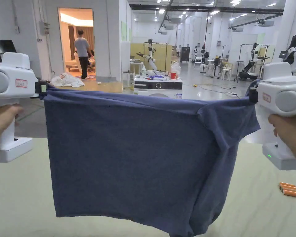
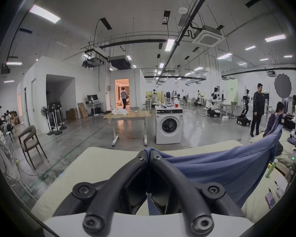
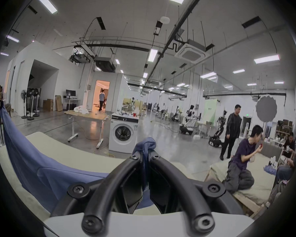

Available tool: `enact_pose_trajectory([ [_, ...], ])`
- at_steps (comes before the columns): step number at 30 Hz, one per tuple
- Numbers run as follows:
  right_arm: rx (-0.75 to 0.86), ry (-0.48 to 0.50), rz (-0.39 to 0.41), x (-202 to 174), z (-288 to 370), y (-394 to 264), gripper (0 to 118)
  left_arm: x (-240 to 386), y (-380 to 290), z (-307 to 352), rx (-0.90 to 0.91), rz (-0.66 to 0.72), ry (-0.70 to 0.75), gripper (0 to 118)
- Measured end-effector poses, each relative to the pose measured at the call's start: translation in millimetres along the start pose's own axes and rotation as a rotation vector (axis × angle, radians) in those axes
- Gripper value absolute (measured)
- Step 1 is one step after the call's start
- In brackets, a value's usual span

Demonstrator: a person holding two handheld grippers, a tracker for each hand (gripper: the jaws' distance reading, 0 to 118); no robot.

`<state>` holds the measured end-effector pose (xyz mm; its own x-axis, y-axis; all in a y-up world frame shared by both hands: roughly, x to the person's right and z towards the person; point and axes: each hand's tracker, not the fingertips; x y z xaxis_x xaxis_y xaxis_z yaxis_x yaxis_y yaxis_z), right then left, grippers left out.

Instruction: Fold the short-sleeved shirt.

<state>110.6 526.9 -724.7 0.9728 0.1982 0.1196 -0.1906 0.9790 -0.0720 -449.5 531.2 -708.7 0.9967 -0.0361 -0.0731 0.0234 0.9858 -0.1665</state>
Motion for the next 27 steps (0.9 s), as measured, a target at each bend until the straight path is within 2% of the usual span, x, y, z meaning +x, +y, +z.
enact_pose_trajectory([
  [7, 0.049, -0.027, -0.002, -7.2, -34.3, 64.7, 3, -5.9, 52.7, -7.4, 0.043, -0.01, 0.025, 0],
  [14, 0.088, -0.048, 0.016, -13.8, -58.3, 88.1, 3, -6.6, 69.0, -21.0, 0.058, -0.024, 0.047, 0],
  [20, 0.088, -0.044, 0.069, -24.3, -60.6, 57.2, 3, -2.0, 27.0, -28.7, 0.007, -0.033, 0.044, 0],
  [27, -0.027, -0.016, 0.087, -35.7, -38.5, -31.8, 3, -2.7, -70.3, -27.3, -0.11, 0.004, 0.004, 0],
])
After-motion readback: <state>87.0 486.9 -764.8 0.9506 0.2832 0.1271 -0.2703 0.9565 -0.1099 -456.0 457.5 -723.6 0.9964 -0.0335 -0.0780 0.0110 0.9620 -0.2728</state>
